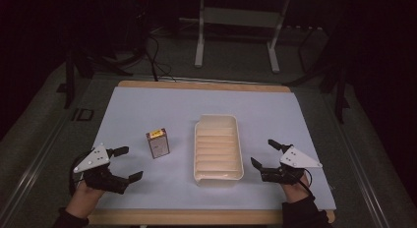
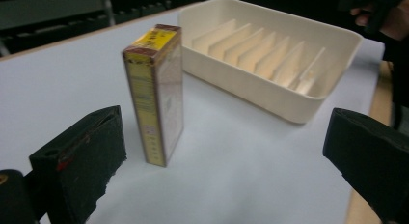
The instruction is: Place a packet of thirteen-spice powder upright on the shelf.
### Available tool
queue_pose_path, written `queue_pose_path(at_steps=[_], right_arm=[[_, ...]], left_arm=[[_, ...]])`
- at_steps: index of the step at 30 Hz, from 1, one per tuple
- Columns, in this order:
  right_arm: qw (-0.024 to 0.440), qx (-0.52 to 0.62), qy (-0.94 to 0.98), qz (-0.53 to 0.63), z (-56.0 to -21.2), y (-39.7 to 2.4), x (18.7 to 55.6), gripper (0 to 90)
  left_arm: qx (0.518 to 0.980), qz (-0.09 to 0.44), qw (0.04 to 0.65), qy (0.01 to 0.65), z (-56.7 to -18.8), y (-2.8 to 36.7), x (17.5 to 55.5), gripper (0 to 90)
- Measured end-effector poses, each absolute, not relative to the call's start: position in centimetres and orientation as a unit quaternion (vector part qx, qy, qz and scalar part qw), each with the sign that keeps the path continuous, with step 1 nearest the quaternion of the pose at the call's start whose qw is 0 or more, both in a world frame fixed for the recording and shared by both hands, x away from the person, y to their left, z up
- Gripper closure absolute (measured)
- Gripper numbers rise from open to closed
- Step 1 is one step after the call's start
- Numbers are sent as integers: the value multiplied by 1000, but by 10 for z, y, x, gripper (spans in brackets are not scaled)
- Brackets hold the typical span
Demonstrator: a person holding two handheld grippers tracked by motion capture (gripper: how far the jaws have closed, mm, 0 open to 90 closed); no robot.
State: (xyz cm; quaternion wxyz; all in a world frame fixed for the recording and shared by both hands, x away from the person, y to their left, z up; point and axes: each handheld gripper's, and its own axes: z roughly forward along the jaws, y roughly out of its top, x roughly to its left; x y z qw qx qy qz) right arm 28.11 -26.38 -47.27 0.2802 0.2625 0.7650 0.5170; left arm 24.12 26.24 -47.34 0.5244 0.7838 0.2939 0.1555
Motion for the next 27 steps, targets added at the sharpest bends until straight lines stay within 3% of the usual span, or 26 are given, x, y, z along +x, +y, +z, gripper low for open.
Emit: queue_pose_path(at_steps=[23,27], right_arm=[[281,260,767,515,-472,-262,280,143],[281,259,768,514,-472,-262,280,143]], left_arm=[[908,77,355,209,-468,247,253,16],[931,69,301,196,-470,241,254,16]])
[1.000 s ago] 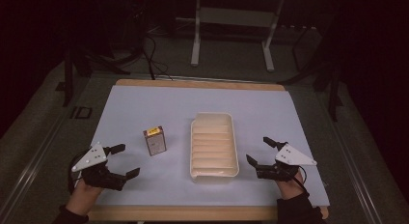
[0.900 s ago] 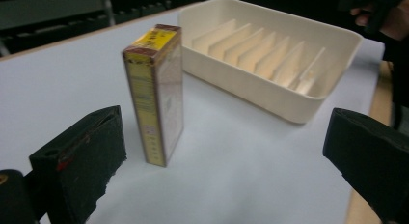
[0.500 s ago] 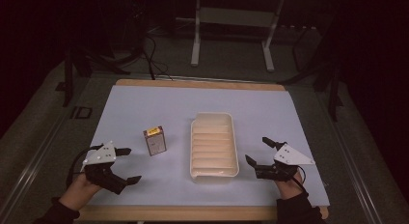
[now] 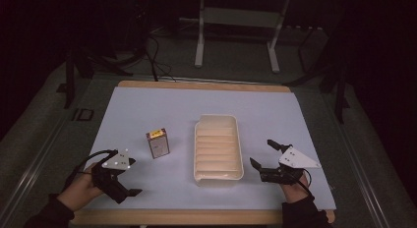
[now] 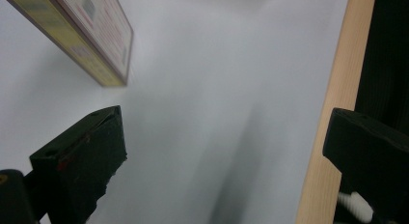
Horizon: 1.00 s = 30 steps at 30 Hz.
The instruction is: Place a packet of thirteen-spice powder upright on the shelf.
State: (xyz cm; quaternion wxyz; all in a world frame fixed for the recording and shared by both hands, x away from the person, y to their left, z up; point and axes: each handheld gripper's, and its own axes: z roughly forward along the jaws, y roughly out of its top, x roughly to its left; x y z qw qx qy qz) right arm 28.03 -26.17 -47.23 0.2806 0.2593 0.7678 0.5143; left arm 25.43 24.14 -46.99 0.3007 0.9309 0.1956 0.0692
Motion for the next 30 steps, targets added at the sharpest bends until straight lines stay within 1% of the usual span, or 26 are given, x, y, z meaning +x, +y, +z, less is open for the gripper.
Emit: queue_pose_path(at_steps=[3,4,6,7,8,9,11,12,14,15,16,17,18,20,25,27,28,30], right_arm=[[281,259,767,515,-472,-262,280,143],[281,260,767,516,-472,-262,280,143],[282,259,767,515,-472,-262,280,143],[282,259,767,515,-472,-262,280,143],[281,259,767,515,-472,-262,280,143],[281,259,767,516,-472,-262,280,143],[282,259,767,515,-472,-262,280,143],[281,259,767,515,-472,-262,279,143],[282,259,767,515,-472,-262,280,143],[282,259,767,515,-472,-262,280,143],[282,259,767,515,-472,-262,280,143],[282,259,767,515,-472,-262,280,143],[284,260,766,514,-471,-262,280,143],[285,261,765,515,-471,-262,280,143],[287,262,765,514,-471,-263,279,143],[287,261,765,514,-471,-262,279,143],[287,261,765,514,-471,-262,279,143],[286,262,765,514,-471,-263,280,143]], left_arm=[[938,60,284,190,-469,240,255,17],[945,60,265,182,-468,238,256,16],[950,51,249,184,-467,236,256,17],[950,51,249,184,-467,236,256,16],[956,44,229,181,-467,234,257,17],[956,44,229,181,-467,234,257,17],[963,38,200,175,-468,231,257,17],[963,38,200,175,-468,231,257,17],[971,35,168,165,-469,228,257,17],[971,35,168,165,-469,228,257,26],[974,35,155,162,-469,227,257,80],[974,35,155,162,-469,227,257,96],[973,21,150,174,-468,226,258,96],[972,11,145,187,-466,226,260,84],[975,-7,112,191,-463,221,261,84],[976,-11,107,191,-463,220,261,84],[975,-22,96,198,-461,218,262,82],[975,-21,87,202,-459,216,262,76]])
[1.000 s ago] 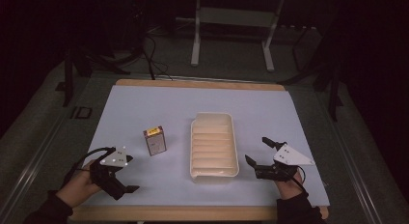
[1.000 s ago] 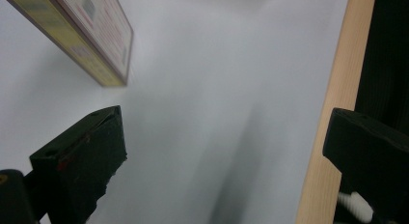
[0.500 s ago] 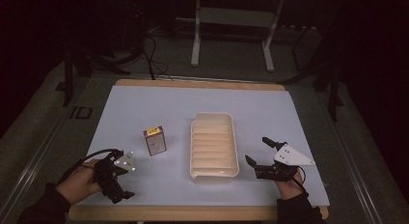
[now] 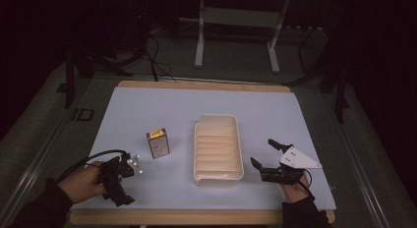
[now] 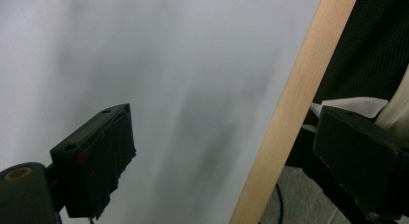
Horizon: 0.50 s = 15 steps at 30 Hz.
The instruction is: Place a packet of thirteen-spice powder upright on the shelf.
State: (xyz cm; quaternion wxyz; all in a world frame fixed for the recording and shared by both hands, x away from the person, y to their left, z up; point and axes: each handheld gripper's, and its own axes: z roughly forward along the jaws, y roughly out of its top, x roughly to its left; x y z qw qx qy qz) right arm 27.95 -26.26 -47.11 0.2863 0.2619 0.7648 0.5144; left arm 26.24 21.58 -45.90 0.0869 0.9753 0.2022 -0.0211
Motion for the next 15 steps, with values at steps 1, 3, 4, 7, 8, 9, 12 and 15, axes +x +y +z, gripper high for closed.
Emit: queue_pose_path(at_steps=[1,3,4,7,8,9,12,15], right_arm=[[286,262,765,515,-471,-263,279,143],[287,261,764,515,-471,-263,279,143],[287,261,764,515,-471,-263,279,143],[287,262,764,515,-471,-263,279,143],[287,262,764,515,-471,-263,279,143],[287,261,765,515,-471,-263,279,143],[287,261,764,515,-471,-263,279,143],[287,261,764,515,-471,-262,279,143]], left_arm=[[975,-24,81,206,-458,215,263,76],[972,-24,79,219,-455,213,264,72],[972,-24,79,219,-455,213,264,46],[970,-35,59,235,-449,210,267,16],[968,-47,54,241,-448,210,268,15],[968,-50,51,240,-447,210,269,15],[967,-58,47,243,-442,210,272,15],[967,-63,47,243,-438,210,277,15]])
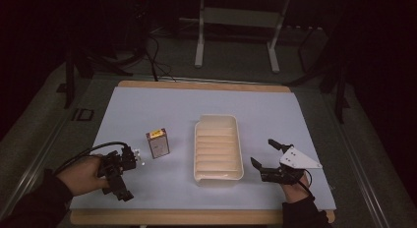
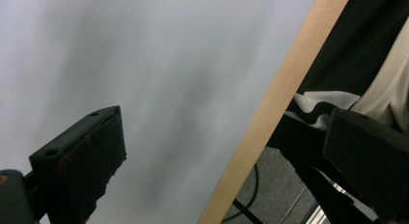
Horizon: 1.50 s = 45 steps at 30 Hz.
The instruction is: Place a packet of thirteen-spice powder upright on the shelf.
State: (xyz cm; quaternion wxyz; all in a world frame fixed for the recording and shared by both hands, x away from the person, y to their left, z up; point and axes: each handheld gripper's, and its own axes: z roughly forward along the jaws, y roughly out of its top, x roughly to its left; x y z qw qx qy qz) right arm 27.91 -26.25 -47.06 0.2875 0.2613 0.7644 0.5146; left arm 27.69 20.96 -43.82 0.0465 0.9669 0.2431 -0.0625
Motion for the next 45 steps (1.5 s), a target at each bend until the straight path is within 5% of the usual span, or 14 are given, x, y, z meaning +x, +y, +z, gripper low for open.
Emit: queue_pose_path(at_steps=[18,45], right_arm=[[287,260,765,515,-471,-262,279,143],[288,257,765,516,-470,-263,279,143]], left_arm=[[962,-74,50,258,-415,209,306,16],[967,-2,80,241,-387,183,363,53]])
